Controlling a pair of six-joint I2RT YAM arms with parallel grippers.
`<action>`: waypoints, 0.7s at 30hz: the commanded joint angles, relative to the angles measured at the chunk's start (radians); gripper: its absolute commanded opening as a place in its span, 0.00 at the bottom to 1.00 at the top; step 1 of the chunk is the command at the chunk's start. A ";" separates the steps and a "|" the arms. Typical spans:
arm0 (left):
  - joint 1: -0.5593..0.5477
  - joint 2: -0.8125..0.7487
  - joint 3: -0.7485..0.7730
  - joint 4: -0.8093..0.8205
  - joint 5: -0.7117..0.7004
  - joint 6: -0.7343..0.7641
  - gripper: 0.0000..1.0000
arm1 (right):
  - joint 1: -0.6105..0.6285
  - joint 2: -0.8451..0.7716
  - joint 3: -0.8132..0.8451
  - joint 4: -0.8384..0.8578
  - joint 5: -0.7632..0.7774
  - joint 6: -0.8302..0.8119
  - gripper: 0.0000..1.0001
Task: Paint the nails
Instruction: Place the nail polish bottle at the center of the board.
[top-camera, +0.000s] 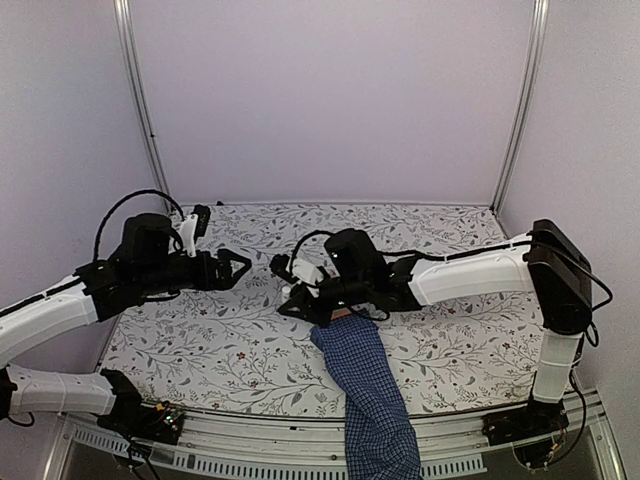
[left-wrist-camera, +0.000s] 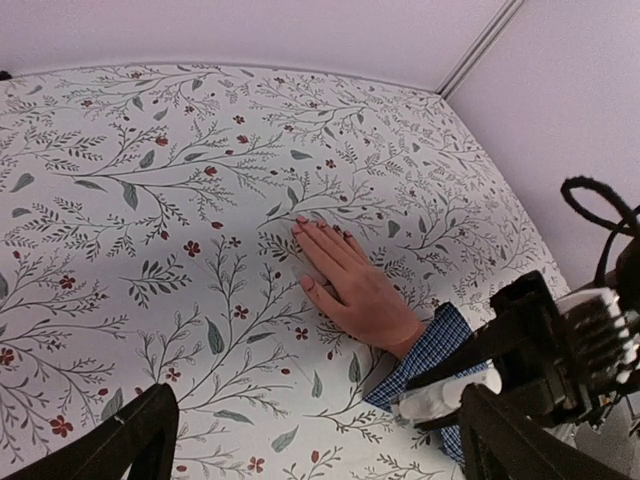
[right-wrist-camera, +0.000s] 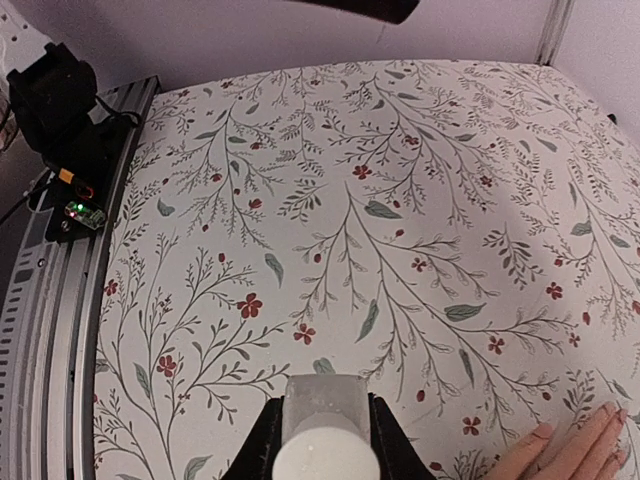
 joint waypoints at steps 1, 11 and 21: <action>0.007 -0.044 -0.031 -0.086 -0.020 -0.051 1.00 | 0.056 0.121 0.073 -0.072 0.006 -0.039 0.10; 0.019 -0.083 -0.070 -0.140 -0.027 -0.135 1.00 | 0.098 0.287 0.174 -0.095 0.057 -0.058 0.11; 0.019 -0.086 -0.099 -0.121 0.016 -0.130 1.00 | 0.116 0.362 0.185 -0.084 0.116 -0.069 0.14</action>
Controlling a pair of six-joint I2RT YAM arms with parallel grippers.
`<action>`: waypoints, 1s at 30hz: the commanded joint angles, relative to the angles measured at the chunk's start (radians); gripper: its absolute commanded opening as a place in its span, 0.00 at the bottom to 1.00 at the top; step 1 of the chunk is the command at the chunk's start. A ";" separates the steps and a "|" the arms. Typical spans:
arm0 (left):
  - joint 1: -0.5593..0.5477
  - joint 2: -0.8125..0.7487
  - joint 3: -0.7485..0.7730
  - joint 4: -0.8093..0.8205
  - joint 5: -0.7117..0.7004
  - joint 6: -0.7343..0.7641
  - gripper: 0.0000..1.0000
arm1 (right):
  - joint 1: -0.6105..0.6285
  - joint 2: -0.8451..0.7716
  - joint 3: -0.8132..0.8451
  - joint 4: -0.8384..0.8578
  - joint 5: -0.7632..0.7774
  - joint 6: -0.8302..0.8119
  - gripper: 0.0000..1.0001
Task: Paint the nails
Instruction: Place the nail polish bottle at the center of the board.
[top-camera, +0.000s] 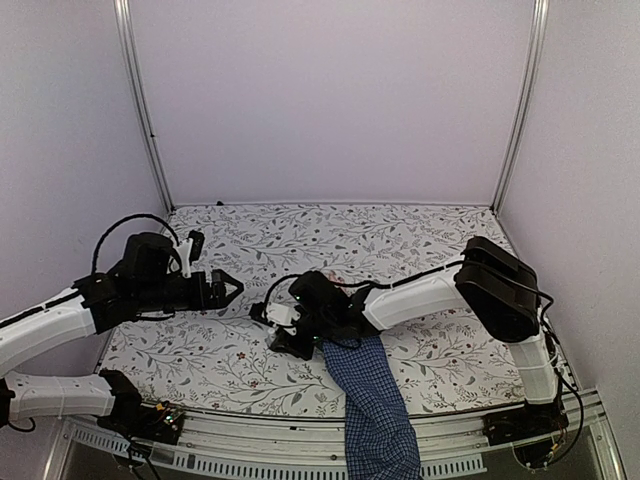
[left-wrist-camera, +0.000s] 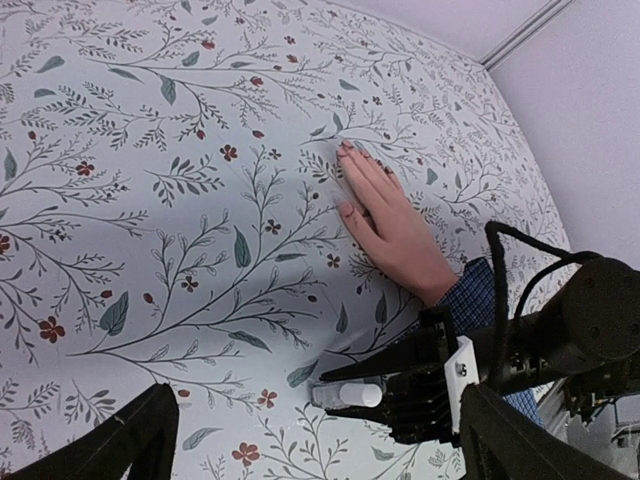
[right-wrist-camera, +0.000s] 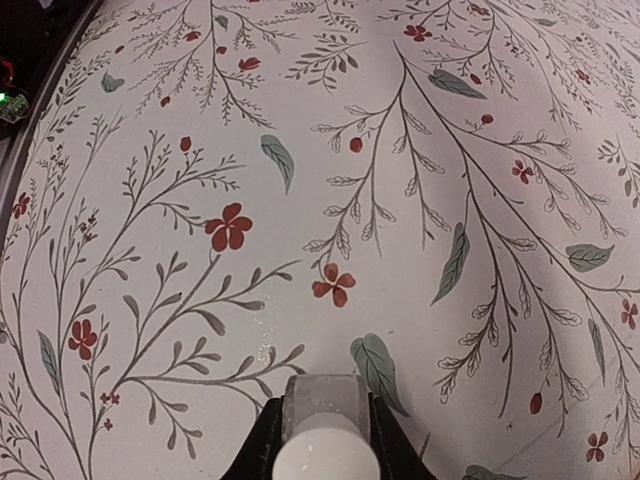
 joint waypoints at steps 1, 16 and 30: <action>0.008 -0.009 -0.008 -0.002 0.022 0.000 1.00 | 0.015 0.045 0.016 -0.002 0.037 -0.009 0.15; -0.027 0.043 0.044 -0.108 0.032 0.069 0.89 | 0.013 -0.070 -0.077 0.091 0.033 0.019 0.63; -0.185 0.229 0.117 -0.128 0.080 0.203 0.70 | -0.017 -0.324 -0.339 0.302 -0.033 0.092 0.68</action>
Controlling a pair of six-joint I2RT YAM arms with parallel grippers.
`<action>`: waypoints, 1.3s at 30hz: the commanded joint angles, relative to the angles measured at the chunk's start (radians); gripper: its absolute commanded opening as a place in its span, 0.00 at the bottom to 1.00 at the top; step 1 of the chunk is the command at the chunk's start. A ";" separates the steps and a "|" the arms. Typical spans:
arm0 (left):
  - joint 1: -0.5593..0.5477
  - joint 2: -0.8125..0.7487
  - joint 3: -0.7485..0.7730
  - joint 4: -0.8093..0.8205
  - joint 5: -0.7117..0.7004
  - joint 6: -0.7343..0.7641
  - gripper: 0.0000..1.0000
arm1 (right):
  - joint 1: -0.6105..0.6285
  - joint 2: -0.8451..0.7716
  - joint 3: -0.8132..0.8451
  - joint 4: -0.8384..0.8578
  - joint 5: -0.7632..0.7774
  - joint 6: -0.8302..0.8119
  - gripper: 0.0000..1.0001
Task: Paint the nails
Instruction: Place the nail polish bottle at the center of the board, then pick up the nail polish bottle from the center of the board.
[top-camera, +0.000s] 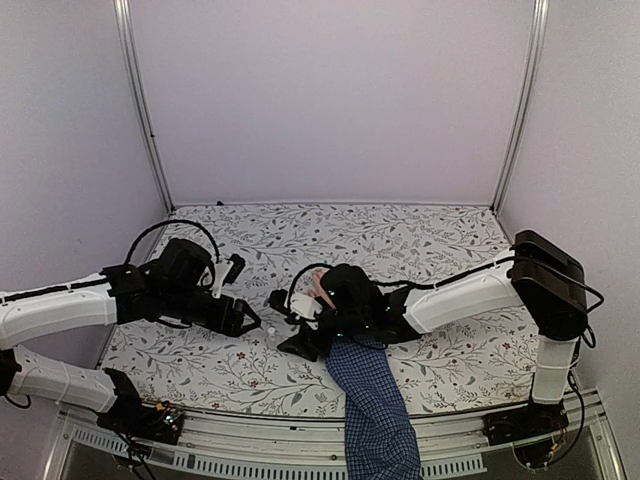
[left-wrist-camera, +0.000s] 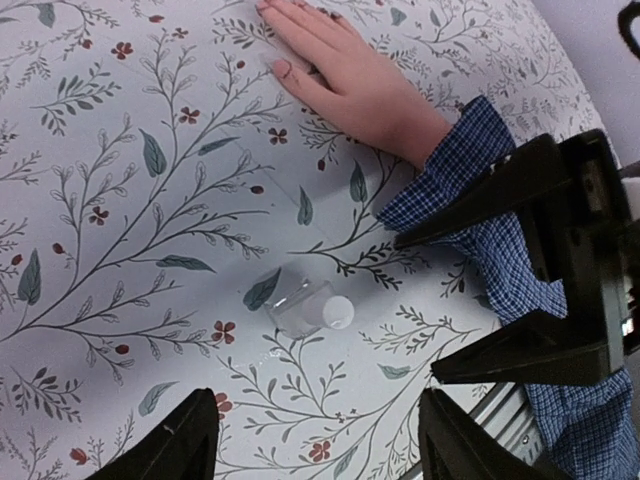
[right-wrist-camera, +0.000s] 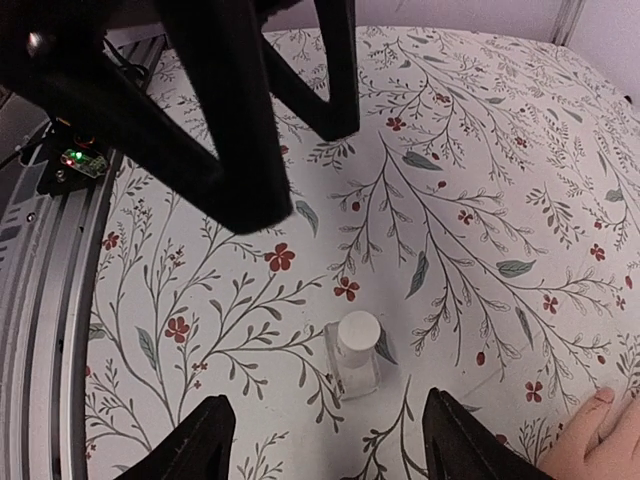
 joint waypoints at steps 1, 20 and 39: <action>-0.053 0.061 0.052 -0.009 0.003 0.064 0.69 | -0.019 -0.098 -0.087 0.104 -0.042 0.044 0.68; -0.135 0.343 0.177 -0.002 -0.083 0.149 0.52 | -0.036 -0.311 -0.315 0.164 0.015 0.132 0.68; -0.161 0.427 0.194 0.011 -0.134 0.166 0.29 | -0.047 -0.283 -0.331 0.181 0.013 0.139 0.68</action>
